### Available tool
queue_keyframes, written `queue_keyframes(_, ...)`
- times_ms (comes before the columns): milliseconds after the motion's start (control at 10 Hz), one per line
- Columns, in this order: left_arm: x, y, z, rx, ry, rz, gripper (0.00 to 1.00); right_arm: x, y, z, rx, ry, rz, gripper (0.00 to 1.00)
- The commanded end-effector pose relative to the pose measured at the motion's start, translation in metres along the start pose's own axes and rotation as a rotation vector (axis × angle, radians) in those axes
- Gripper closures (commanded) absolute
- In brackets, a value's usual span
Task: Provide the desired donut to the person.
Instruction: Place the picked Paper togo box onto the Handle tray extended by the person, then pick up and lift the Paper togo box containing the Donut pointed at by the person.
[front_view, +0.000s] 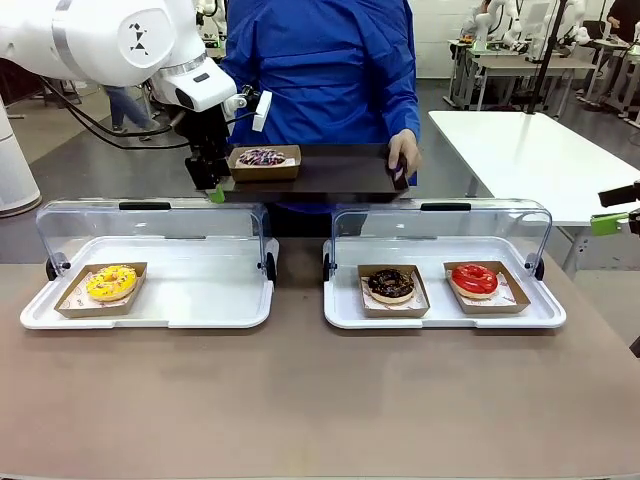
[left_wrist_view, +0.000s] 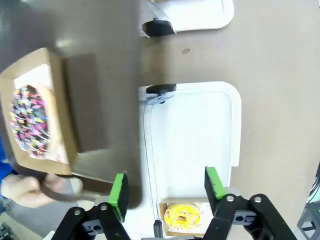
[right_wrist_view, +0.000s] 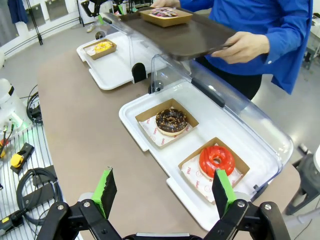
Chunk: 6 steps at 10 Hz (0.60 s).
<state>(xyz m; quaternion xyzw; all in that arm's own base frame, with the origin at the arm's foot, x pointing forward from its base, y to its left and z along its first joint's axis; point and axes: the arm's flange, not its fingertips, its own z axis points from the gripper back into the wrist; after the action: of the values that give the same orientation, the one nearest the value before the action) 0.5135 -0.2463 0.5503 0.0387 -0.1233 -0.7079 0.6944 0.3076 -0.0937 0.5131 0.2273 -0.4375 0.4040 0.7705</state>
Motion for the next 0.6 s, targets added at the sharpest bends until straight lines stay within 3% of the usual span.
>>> queue_keyframes(0, -0.0037, 0.0009, 0.009, -0.036, -0.03, -0.002, 0.0, -0.001, -0.0026, -0.0024, 0.006, -0.021, 0.012, 0.0)
queue_keyframes(500, -0.0128, -0.006, 0.0081, -0.068, -0.057, 0.0, 0.0, -0.001, -0.0026, -0.0024, 0.006, -0.021, 0.012, 0.0)
